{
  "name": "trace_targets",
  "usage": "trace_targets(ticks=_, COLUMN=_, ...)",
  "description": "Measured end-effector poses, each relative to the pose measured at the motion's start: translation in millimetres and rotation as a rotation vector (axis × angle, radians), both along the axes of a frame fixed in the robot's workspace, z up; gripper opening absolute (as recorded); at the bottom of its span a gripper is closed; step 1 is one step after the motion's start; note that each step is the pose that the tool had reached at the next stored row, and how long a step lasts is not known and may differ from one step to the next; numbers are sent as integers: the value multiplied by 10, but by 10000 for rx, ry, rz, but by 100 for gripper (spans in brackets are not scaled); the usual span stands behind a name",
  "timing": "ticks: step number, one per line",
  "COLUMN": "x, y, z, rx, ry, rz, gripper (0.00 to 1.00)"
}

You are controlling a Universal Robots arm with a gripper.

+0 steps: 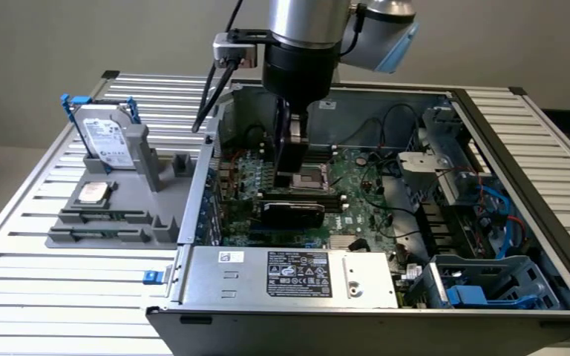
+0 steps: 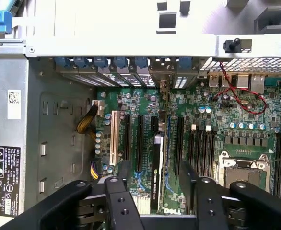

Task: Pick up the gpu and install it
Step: 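Insert the gpu into the slot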

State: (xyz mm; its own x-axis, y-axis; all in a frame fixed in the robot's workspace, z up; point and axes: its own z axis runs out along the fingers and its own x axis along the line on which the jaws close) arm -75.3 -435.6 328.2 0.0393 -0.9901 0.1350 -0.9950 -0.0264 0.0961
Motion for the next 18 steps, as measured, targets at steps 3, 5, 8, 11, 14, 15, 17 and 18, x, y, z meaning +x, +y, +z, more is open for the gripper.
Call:
trace_targets(ticks=3, x=0, y=0, z=0, rx=0, ry=0, rz=0, gripper=36)
trace_targets(ticks=5, x=0, y=0, z=0, rx=1, ry=0, rz=0, gripper=31)
trace_targets(ticks=8, x=0, y=0, z=0, rx=0, ry=0, rz=0, gripper=19)
trace_targets(ticks=11, x=0, y=0, z=0, rx=0, ry=0, rz=-1, gripper=11)
trace_targets(ticks=14, x=0, y=0, z=0, rx=0, ry=0, rz=0, gripper=11)
trace_targets(ticks=15, x=0, y=0, z=0, rx=0, ry=0, rz=0, gripper=11)
trace_targets(ticks=17, x=0, y=0, z=0, rx=0, ry=0, rz=0, gripper=11)
trace_targets(ticks=18, x=0, y=0, z=0, rx=0, ry=0, rz=0, gripper=11)
